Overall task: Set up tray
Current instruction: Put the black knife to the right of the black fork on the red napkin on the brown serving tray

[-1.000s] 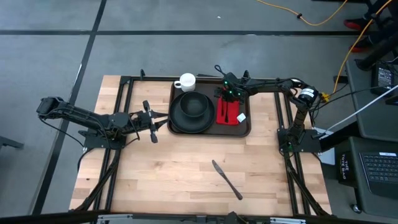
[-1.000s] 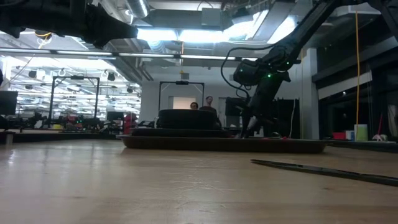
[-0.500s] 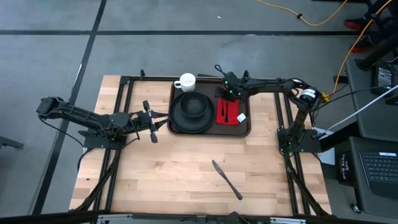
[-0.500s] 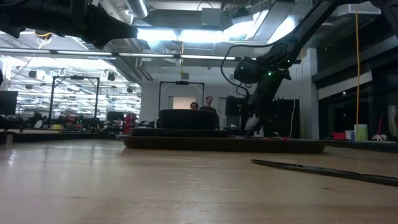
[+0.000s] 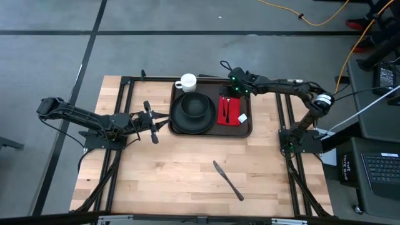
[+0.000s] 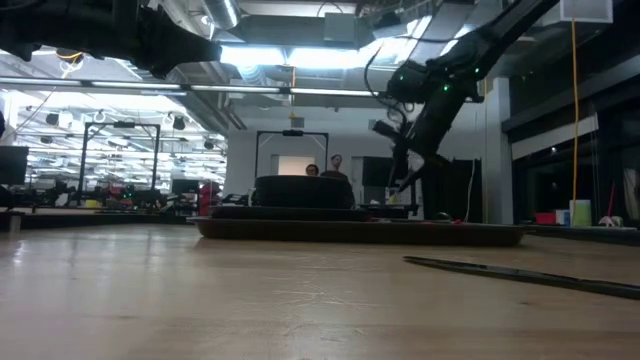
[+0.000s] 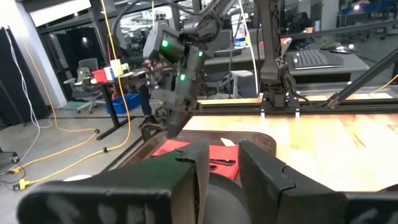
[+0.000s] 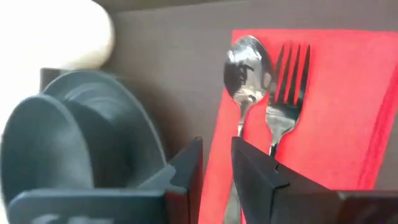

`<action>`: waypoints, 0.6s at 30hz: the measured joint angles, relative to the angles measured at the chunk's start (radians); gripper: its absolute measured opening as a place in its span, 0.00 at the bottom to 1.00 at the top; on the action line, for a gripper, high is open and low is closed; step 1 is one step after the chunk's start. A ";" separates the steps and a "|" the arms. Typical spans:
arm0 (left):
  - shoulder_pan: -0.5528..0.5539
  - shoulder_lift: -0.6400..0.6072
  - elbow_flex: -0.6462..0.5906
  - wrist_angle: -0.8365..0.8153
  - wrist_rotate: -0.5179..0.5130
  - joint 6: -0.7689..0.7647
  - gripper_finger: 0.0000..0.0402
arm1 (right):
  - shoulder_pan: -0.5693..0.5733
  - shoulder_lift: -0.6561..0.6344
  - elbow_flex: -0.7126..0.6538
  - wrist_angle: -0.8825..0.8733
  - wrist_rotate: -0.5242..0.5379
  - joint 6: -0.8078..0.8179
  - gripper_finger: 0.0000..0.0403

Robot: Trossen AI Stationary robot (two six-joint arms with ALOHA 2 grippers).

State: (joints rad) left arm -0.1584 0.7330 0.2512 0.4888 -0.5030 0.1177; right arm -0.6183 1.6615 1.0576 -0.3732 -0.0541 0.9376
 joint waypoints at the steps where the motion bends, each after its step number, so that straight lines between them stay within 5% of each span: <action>1: 0.000 0.000 0.000 0.000 0.000 0.000 0.19 | 0.003 -0.014 0.000 -0.005 0.000 -0.019 0.22; 11: 0.000 0.000 0.000 0.000 0.004 -0.026 0.19 | 0.092 -0.182 0.000 -0.039 0.036 -0.236 0.22; 18: 0.000 0.000 0.000 0.000 0.006 -0.027 0.19 | 0.264 -0.265 0.000 -0.088 0.223 -0.384 0.22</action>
State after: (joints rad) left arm -0.1581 0.7330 0.2512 0.4892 -0.4974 0.0902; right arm -0.3540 1.3964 1.0576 -0.4608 0.1690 0.5541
